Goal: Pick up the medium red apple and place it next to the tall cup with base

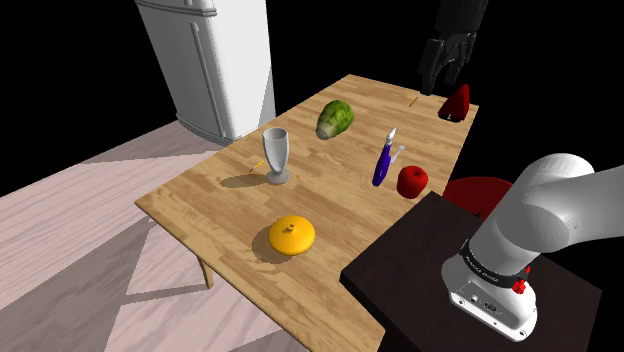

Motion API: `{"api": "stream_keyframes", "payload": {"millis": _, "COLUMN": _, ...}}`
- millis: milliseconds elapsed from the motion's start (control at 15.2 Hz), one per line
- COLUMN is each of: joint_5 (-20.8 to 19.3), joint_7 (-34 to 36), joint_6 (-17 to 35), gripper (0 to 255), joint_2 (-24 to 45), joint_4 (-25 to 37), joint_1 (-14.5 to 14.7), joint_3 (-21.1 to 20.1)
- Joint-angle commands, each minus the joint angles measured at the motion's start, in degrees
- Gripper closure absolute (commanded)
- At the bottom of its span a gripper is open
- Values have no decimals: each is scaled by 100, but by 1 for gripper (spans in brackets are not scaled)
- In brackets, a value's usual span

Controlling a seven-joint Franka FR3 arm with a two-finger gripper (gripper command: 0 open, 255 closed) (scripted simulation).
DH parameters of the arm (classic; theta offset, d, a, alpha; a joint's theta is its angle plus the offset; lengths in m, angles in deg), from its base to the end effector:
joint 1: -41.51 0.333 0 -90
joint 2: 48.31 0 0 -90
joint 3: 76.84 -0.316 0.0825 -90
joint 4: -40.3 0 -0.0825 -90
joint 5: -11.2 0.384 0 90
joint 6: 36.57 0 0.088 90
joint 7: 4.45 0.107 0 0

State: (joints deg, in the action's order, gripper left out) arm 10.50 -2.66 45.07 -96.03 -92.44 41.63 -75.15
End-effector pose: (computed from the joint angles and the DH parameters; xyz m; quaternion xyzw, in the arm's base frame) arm 0.2785 -0.0124 0.6100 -0.9992 0.0249 0.0296 0.0046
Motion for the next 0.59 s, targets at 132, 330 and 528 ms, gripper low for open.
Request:
{"api": "stream_keyframes", "payload": {"millis": 132, "joint_5": -95, "joint_7": 4, "joint_6": 393, "gripper": 0, "joint_2": -119, "joint_4": -424, "joint_1": -95, "joint_3": 93}}
{"api": "stream_keyframes", "payload": {"millis": 330, "joint_5": -246, "joint_7": 11, "joint_6": 997, "gripper": 0, "joint_2": -240, "joint_4": -1017, "joint_1": -251, "joint_3": 245}}
{"api": "stream_keyframes", "payload": {"millis": 528, "joint_5": -407, "joint_7": 19, "joint_6": 1630, "gripper": 0, "joint_2": -286, "joint_4": -1559, "joint_1": -423, "joint_3": 414}}
